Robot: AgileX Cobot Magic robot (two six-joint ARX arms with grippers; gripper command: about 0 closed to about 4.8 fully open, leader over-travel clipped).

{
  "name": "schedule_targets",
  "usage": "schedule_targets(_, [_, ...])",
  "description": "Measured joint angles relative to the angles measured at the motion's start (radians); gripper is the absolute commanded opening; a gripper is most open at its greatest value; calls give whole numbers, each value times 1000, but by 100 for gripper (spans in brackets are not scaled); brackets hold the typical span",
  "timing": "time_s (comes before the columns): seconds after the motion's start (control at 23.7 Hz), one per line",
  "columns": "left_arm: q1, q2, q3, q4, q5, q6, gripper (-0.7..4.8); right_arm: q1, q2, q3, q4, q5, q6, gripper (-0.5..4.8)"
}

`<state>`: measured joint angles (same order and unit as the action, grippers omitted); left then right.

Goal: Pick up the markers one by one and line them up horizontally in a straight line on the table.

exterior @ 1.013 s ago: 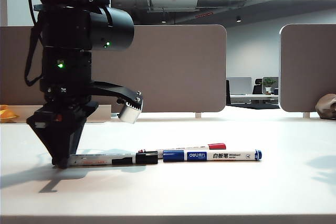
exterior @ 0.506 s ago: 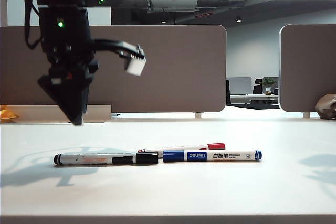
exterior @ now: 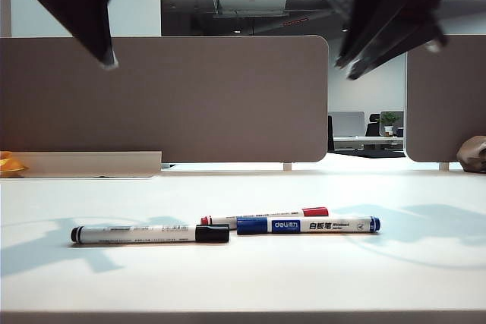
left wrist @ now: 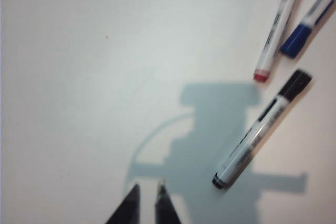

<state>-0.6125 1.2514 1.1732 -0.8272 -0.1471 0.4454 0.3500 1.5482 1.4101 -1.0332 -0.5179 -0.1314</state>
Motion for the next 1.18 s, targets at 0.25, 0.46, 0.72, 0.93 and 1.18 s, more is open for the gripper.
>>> schedule_targets(0.25, [0,-37,0,-68,85,-75,48,86,158,159,-84,169,-219,107])
schedule_targets(0.46, [0,-39,-1,-129,60,-121,48,87,190,167,-85,282,-325,110])
schedule_targets(0.72, [35,-51,-2,-151,109,-162,48,114,197,201,-18,426,-462,127])
schedule_targets(0.93, [153,-105,-2,-164,207,-170,49,168,197,216,-13,596,-682,139])
schedule_targets(1.18, [279,-221,-2,-187,303,-151,48,160,284,217,-7,537,-763,180])
